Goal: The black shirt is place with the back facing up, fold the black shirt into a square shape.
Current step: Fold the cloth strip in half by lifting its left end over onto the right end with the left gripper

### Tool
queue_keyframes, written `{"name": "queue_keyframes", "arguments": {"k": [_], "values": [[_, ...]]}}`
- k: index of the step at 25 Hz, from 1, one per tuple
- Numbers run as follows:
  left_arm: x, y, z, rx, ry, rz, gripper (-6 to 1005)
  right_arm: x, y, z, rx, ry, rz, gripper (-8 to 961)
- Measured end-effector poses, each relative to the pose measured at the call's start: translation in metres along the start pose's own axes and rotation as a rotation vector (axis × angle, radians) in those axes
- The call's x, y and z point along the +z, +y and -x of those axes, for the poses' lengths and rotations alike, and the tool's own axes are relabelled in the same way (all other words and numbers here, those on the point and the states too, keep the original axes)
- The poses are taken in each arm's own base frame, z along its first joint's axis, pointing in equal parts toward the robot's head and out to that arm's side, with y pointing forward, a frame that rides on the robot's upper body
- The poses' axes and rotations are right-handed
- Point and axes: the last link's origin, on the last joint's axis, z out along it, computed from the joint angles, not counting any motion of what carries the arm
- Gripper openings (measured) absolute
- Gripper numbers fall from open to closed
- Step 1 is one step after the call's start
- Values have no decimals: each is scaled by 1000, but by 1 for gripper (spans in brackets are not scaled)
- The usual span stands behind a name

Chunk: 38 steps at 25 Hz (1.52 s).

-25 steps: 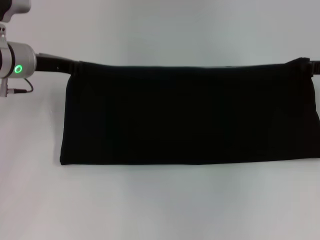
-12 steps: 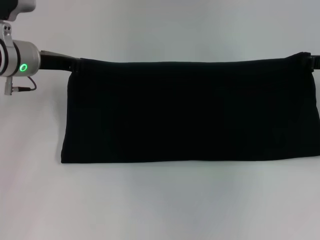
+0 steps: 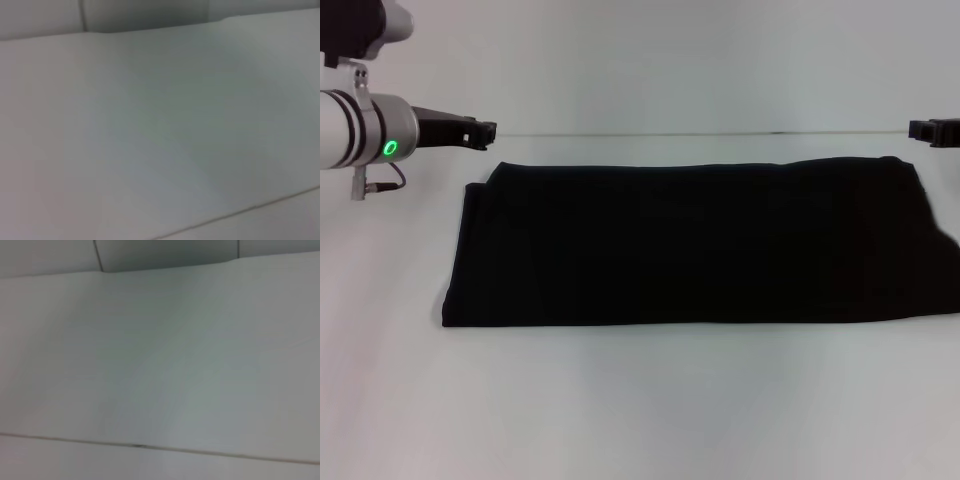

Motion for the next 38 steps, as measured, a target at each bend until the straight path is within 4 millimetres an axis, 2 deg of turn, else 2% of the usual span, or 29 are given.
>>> {"name": "queue_keyframes", "arguments": {"k": [4, 9, 14, 17, 22, 25, 29, 34, 38], "values": [[3, -3, 2, -16, 29, -67, 265, -3, -6, 7, -6, -22, -31, 277], [-3, -2, 3, -72, 18, -22, 369, -11, -5, 15, -3, -28, 28, 433], [-37, 15, 5, -133, -37, 255, 474, -33, 11, 12, 59, -36, 262, 566], [-64, 27, 10, -166, -53, 467, 716, -47, 18, 4, 78, -54, 379, 626], [-93, 24, 24, -287, -39, 636, 901, -50, 32, -15, 61, -51, 459, 658], [-102, 22, 39, -354, -75, 665, 903, -45, 42, -21, 27, -28, 482, 677], [-109, 20, 56, -459, -164, 674, 904, -39, 54, -20, -17, -2, 504, 710], [-111, 12, 74, -612, -281, 611, 904, -34, 66, -18, -45, 9, 530, 778], [-110, 8, 84, -759, -375, 553, 903, -30, 72, -14, -70, 15, 535, 778]]}}
